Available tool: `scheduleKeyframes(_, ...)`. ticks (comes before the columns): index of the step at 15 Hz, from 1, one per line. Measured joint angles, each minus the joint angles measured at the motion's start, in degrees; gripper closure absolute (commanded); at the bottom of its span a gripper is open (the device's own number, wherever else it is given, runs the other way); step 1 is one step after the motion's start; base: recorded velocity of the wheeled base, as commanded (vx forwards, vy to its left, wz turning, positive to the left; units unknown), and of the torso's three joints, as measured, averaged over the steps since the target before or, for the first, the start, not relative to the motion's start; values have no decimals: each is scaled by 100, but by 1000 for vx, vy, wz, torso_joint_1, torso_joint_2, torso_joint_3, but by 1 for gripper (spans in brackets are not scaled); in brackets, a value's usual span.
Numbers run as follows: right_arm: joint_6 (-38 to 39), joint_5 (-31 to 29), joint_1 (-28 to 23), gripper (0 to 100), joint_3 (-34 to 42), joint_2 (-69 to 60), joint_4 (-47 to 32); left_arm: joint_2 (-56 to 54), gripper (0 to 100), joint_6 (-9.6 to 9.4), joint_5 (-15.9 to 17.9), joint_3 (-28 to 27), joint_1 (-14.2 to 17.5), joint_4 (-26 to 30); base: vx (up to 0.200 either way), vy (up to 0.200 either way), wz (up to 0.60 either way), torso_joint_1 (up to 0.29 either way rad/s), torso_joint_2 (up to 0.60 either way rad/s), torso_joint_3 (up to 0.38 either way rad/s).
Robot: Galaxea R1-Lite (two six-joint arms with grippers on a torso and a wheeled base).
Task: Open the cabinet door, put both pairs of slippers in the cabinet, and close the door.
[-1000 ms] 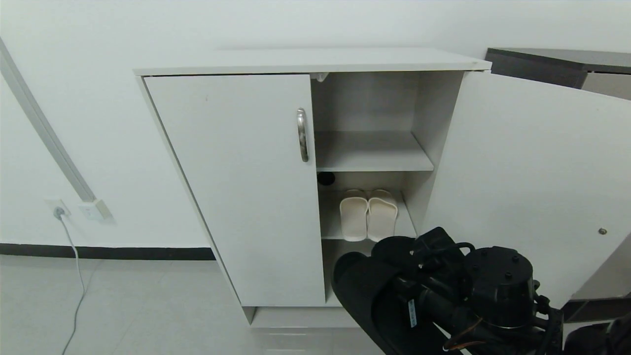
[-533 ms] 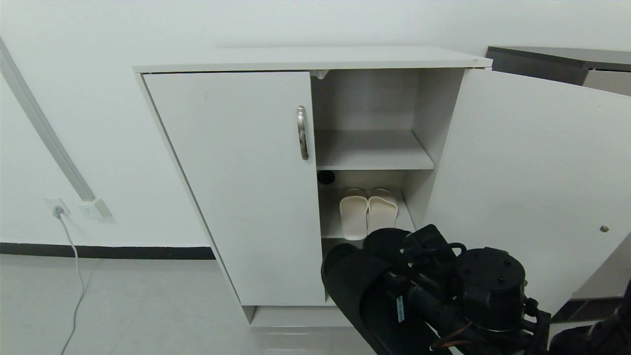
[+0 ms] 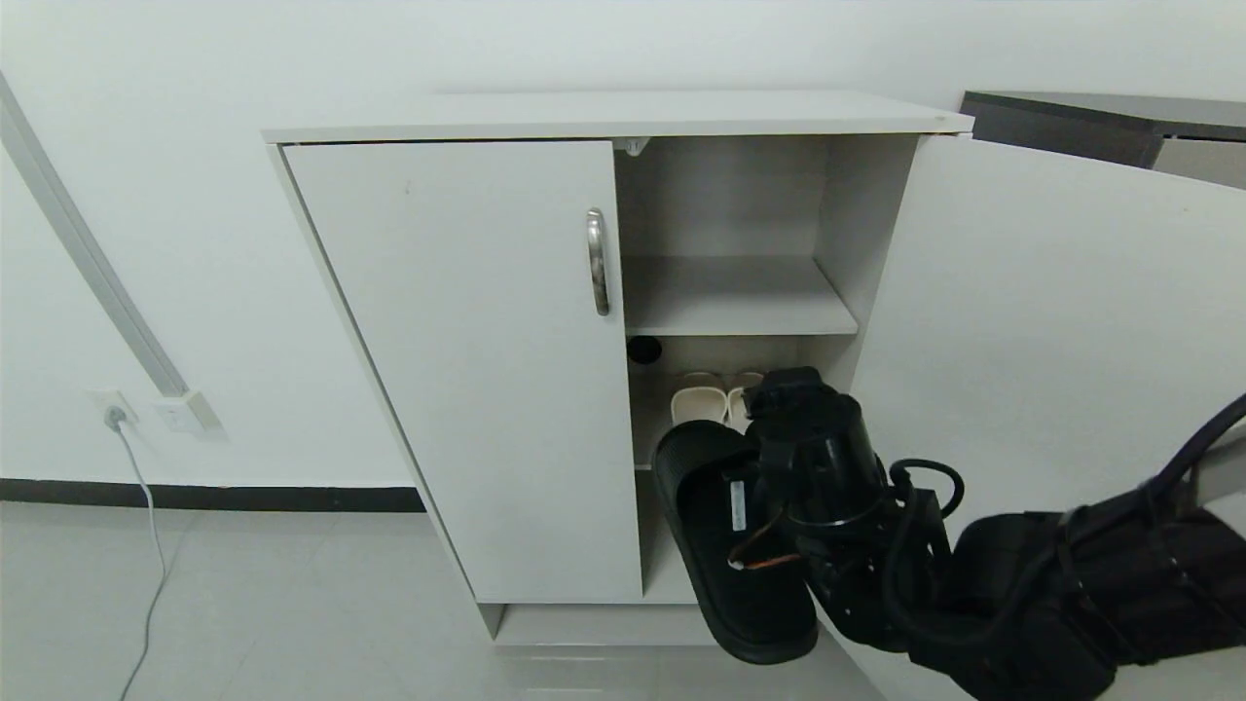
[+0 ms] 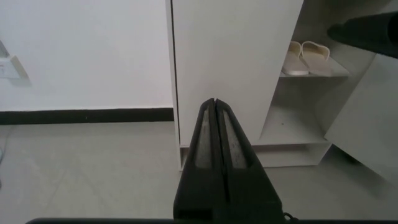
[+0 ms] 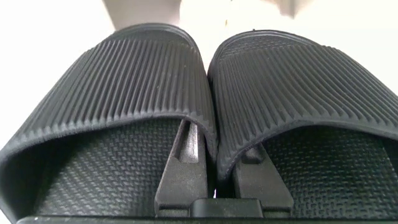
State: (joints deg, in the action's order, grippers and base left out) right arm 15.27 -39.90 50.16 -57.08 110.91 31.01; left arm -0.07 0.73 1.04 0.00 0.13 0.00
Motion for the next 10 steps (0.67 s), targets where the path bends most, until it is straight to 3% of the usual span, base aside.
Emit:
scheduleKeyframes(3,194,-283,-9,100,-1156,-57,-1118,0,100,-9,9,0,0,0,0,0,0,0,0,0)
scheduleKeyframes(10,-122,-438,-17,100,-2039,34,-1292,0,100,-13,9,0,0,0,0,0,0,0,0,0)
